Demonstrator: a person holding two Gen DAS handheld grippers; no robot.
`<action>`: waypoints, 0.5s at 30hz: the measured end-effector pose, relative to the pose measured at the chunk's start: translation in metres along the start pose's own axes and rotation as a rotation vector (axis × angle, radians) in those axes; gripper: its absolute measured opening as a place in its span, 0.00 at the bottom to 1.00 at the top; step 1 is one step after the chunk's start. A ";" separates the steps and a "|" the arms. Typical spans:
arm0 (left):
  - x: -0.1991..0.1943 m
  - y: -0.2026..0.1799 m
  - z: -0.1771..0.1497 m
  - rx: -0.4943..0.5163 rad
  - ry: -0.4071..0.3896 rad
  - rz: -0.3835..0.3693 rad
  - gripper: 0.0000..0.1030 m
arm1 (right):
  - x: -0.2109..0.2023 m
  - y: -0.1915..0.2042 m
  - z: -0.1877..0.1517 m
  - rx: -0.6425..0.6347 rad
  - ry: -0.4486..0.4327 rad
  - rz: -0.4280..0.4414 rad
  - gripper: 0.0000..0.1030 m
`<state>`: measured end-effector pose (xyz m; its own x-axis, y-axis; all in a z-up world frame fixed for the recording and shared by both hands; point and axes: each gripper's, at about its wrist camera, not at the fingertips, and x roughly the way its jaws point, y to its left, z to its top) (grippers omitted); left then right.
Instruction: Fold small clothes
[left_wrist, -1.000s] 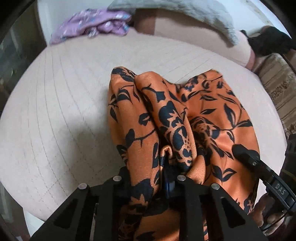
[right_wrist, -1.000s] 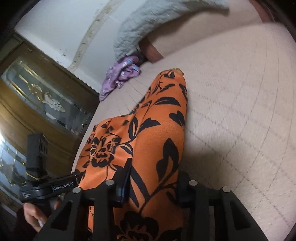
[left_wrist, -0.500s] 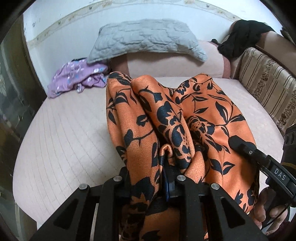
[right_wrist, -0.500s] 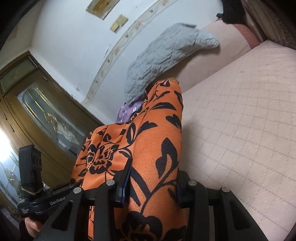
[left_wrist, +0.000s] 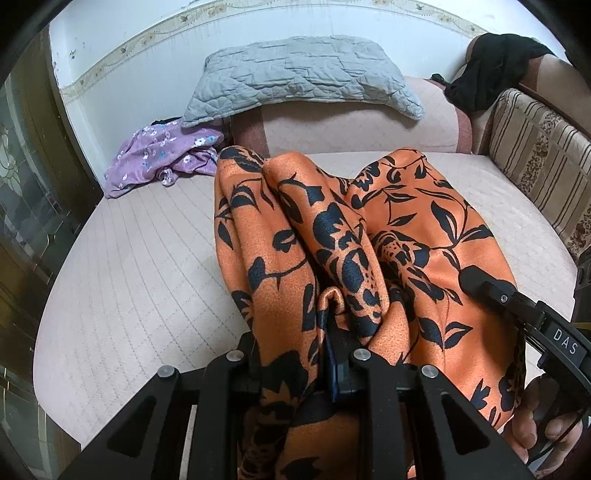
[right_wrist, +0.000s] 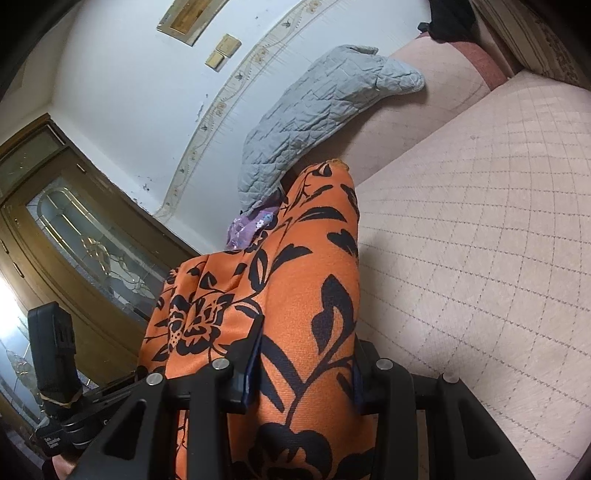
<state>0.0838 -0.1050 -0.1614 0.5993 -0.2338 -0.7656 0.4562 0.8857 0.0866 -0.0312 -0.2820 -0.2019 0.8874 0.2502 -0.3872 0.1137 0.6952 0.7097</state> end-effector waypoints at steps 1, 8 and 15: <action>0.002 0.000 0.000 -0.001 0.003 0.002 0.24 | 0.001 -0.001 -0.001 0.004 0.004 -0.004 0.39; 0.021 0.007 -0.001 -0.018 0.029 0.012 0.24 | 0.019 -0.007 -0.004 0.021 0.038 -0.027 0.39; 0.041 0.012 -0.006 -0.033 0.063 0.016 0.24 | 0.037 -0.015 -0.011 0.043 0.073 -0.051 0.39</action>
<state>0.1097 -0.1020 -0.1950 0.5629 -0.1948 -0.8033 0.4247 0.9019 0.0789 -0.0045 -0.2760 -0.2337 0.8452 0.2649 -0.4643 0.1783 0.6791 0.7121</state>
